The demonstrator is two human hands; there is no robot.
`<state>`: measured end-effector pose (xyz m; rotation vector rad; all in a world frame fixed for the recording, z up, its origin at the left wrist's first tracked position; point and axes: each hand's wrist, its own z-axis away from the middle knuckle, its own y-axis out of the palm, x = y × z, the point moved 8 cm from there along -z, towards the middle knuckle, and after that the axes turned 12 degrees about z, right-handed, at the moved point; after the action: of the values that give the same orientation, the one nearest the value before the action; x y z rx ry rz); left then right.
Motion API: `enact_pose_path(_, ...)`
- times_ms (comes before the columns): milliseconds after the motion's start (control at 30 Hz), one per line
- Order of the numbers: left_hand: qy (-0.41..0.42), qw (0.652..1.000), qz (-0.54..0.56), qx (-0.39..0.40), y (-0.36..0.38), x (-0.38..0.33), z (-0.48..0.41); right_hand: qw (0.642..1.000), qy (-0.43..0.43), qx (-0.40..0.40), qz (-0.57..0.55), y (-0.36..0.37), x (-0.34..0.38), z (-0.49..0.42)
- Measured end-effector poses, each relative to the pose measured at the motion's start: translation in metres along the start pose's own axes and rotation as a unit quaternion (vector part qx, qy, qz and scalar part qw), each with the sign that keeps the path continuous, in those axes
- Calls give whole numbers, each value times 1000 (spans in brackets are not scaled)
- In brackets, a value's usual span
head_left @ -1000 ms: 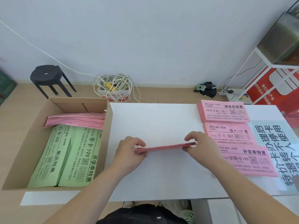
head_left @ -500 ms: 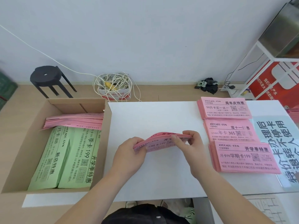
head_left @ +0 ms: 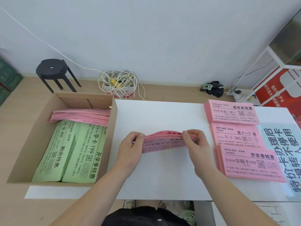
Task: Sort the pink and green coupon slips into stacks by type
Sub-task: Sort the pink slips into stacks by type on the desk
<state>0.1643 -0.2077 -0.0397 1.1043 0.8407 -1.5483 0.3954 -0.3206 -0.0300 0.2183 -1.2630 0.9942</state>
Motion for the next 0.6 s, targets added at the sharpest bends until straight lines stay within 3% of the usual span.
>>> enact_pose_path(167,25,998,-38,44,1,6,1,994,-27,57,83,4,-3,1)
enact_pose_path(300,42,987,-143,58,-1,20,2,991,-46,4,128,-3,-5,-5)
enact_pose_path(433,54,990,-129,-2,-2,26,1,990,-35,-20,132,-2,-7,-8)
enact_pose_path(600,136,963,-232,15,4,9,-6,986,-45,-40,158,-16,-1,-18)
